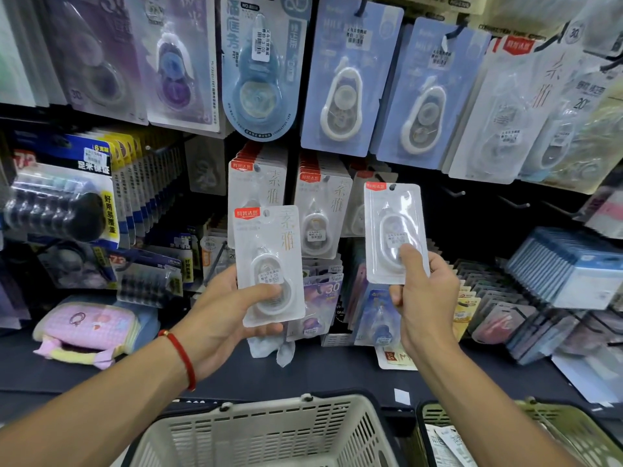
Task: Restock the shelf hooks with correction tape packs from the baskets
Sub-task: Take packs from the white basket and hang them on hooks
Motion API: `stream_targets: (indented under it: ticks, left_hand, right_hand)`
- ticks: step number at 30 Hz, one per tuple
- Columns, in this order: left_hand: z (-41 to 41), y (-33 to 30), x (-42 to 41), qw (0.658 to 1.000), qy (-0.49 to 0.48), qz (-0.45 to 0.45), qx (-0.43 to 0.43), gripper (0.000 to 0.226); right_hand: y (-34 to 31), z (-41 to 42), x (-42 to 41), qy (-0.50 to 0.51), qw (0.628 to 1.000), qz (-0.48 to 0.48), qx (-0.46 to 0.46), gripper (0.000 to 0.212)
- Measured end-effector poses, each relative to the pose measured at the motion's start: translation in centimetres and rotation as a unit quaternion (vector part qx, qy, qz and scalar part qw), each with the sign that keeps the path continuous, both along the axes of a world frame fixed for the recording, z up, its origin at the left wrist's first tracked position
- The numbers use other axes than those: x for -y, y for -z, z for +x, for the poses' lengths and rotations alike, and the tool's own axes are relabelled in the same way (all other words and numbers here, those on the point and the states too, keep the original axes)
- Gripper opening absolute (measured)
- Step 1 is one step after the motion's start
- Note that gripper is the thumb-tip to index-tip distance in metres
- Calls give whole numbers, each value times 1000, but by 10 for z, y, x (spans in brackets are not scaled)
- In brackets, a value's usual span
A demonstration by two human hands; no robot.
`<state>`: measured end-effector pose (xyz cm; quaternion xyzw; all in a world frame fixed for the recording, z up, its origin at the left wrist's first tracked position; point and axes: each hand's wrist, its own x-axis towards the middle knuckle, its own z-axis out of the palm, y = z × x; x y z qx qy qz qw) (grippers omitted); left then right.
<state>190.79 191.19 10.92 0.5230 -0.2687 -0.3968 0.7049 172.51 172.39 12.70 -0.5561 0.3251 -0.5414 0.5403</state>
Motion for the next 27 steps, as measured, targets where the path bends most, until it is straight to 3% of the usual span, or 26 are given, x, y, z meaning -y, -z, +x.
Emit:
stream_targets:
  ticks: [5, 8, 11, 15, 17, 22, 25, 27]
  left_hand:
    - [-2, -1, 1, 1000, 6, -1, 3, 40]
    - [-7, -4, 2, 1000, 15, 8, 17, 38]
    - [-14, -6, 3, 999, 2, 17, 41, 40]
    - [-27, -9, 5, 998, 9, -7, 57, 46]
    - [-32, -12, 6, 999, 19, -18, 43, 49]
    - [-35, -14, 8, 996, 68, -21, 46, 46]
    - [-36, -11, 8, 993, 60, 4, 97, 50]
    - [-33, -8, 8, 984, 31, 31, 175, 50]
  right_hand:
    - [3, 3, 6, -99, 987, 127, 2, 46]
    - [9, 2, 2, -139, 970, 192, -58, 29]
    - [7, 5, -14, -216, 958, 91, -168, 21]
    - [7, 16, -43, -312, 927, -49, -202, 22]
    - [8, 20, -47, -285, 936, -81, -192, 20]
    - [5, 17, -33, -160, 983, -40, -84, 11]
    - [6, 10, -17, -71, 996, -36, -40, 12]
    - [6, 4, -7, -39, 998, -25, -35, 15]
